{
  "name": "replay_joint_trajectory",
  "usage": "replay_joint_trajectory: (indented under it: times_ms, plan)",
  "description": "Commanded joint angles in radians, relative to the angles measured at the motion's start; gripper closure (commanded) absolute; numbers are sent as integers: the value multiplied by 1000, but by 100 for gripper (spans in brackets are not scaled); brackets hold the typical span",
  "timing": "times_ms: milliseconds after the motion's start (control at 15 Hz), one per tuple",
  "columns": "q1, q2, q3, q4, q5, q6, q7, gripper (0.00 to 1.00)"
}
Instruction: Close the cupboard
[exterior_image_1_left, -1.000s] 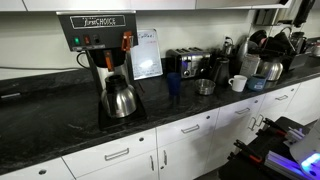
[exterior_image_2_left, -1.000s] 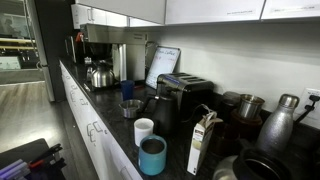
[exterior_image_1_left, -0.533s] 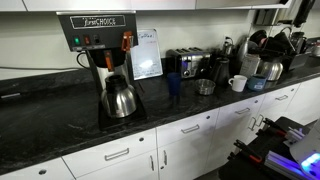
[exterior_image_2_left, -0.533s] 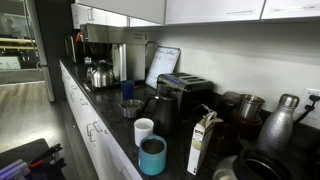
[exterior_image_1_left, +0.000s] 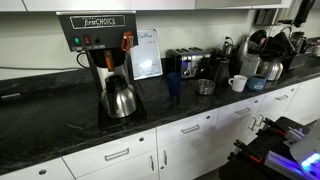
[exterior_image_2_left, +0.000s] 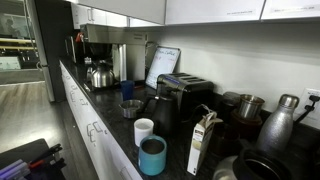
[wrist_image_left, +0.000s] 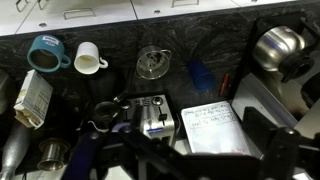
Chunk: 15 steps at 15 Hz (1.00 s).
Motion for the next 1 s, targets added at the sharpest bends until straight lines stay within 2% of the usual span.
replay_joint_trajectory:
  times_ms: [0,200,733,933]
  plan:
    - [-37,-46,-14,-9,-2,-53,-44,0]
    - [-79,-70,-21,-25,-4,-43,-13,0]
    - [-282,-35,-48,-64,-30,161,136,0]
    - [-312,-19,-66,-49,-21,160,152,0]
